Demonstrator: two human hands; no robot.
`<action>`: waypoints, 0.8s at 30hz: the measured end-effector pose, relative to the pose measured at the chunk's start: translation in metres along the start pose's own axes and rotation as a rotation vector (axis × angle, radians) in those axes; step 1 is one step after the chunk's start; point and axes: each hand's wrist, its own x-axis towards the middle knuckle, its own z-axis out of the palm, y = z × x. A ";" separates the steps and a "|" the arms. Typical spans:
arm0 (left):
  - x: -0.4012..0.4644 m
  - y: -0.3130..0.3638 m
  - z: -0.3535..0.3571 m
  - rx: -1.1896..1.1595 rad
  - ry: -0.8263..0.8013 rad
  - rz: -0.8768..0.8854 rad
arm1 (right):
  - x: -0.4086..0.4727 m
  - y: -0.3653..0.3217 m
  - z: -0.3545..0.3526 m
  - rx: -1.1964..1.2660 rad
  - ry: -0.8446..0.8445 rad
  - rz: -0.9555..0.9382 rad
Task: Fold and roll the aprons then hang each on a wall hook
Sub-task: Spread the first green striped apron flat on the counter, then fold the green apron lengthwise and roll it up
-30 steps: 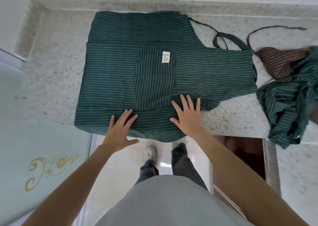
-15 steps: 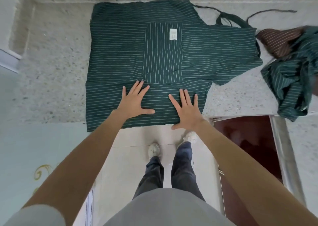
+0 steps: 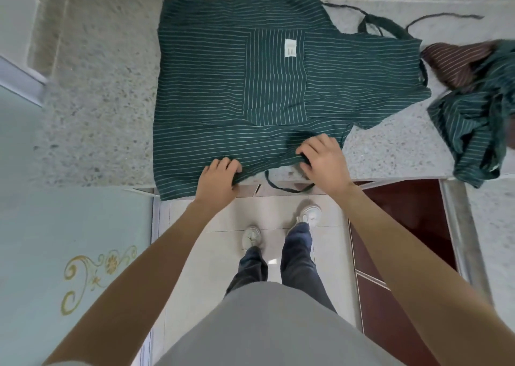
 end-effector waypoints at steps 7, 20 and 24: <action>-0.044 -0.047 -0.035 -0.126 0.068 -0.175 | -0.047 -0.001 -0.022 -0.044 0.085 0.279; -0.098 -0.020 -0.075 -0.088 0.287 -0.218 | -0.104 -0.004 -0.072 0.418 -0.043 0.390; -0.109 -0.006 -0.092 -0.078 0.332 -0.190 | -0.106 -0.002 -0.089 0.390 0.097 0.406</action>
